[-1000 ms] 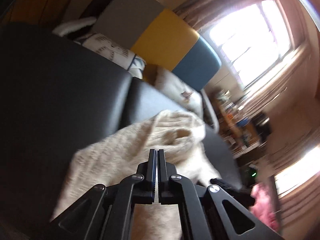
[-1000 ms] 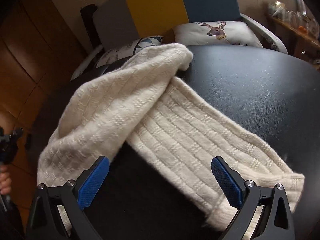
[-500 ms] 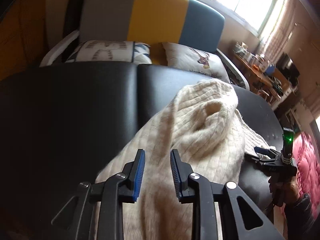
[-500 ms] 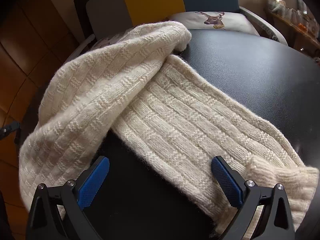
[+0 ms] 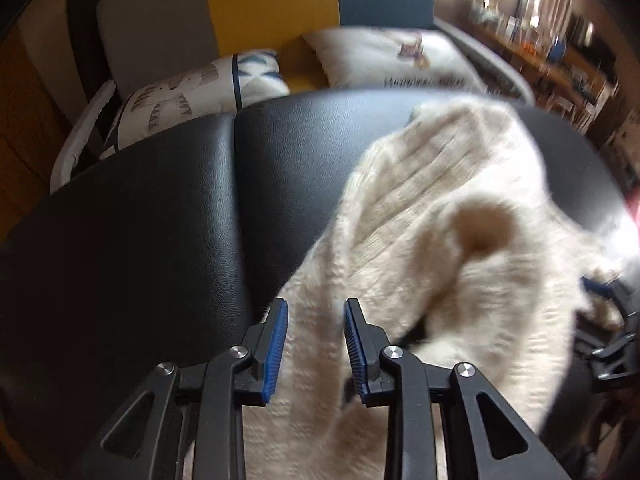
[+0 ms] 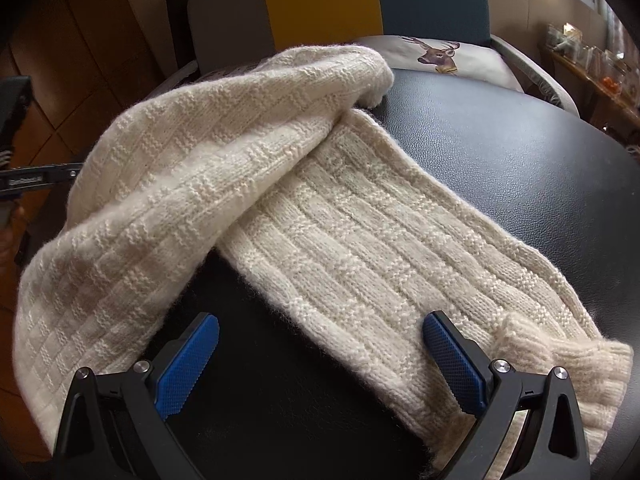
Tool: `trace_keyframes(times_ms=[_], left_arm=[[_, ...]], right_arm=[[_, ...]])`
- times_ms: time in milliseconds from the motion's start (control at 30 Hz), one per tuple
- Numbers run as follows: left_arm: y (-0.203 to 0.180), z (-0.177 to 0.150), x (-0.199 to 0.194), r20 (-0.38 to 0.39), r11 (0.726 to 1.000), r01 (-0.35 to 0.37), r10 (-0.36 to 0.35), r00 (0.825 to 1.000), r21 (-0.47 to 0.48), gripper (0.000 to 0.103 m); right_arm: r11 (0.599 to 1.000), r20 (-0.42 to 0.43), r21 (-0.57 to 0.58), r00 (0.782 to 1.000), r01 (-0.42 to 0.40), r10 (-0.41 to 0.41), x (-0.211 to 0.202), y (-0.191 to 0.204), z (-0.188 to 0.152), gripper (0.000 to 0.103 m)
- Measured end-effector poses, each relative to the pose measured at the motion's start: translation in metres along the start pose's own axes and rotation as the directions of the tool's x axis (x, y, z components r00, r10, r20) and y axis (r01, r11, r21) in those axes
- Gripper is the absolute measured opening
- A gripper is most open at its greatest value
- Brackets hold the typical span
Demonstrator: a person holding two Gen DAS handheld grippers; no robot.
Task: Fold clothes
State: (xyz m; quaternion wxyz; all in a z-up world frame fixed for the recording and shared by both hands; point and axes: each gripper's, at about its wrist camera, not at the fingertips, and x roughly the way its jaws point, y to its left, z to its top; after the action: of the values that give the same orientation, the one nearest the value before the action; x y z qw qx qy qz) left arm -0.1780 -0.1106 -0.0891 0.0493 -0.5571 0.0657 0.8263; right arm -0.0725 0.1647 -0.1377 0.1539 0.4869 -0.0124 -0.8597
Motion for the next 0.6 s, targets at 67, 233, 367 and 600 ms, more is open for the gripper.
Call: trace_keyframes(times_ms=[67,233,367,600], left_arm=[[0.002,0.001,0.010,-0.027,1.000,-0.006,0.005,1.000,-0.007,0.023],[0.029,-0.005,-0.004,0.061,0.992,0.087,-0.081,0.995,-0.096,0.005],[0.086,-0.017,-0.052,0.181,0.953,0.196,-0.156,0.971,-0.230,0.005],[0.183,-0.024,-0.048,0.116,0.922,0.112,-0.074,0.990,-0.370,0.005]], right_arm=[[1.000,-0.003,-0.002,1.000,-0.005,0.005,0.014,-0.013,0.019,0.103],[1.000,-0.012,-0.011,1.000,-0.004,0.004,0.023,-0.017,0.029,0.103],[0.999,-0.052,-0.046,0.999,0.004,-0.007,0.026,-0.015,0.032,0.103],[0.997,-0.114,-0.065,0.993,0.033,-0.040,0.030,-0.012,0.039,0.103]])
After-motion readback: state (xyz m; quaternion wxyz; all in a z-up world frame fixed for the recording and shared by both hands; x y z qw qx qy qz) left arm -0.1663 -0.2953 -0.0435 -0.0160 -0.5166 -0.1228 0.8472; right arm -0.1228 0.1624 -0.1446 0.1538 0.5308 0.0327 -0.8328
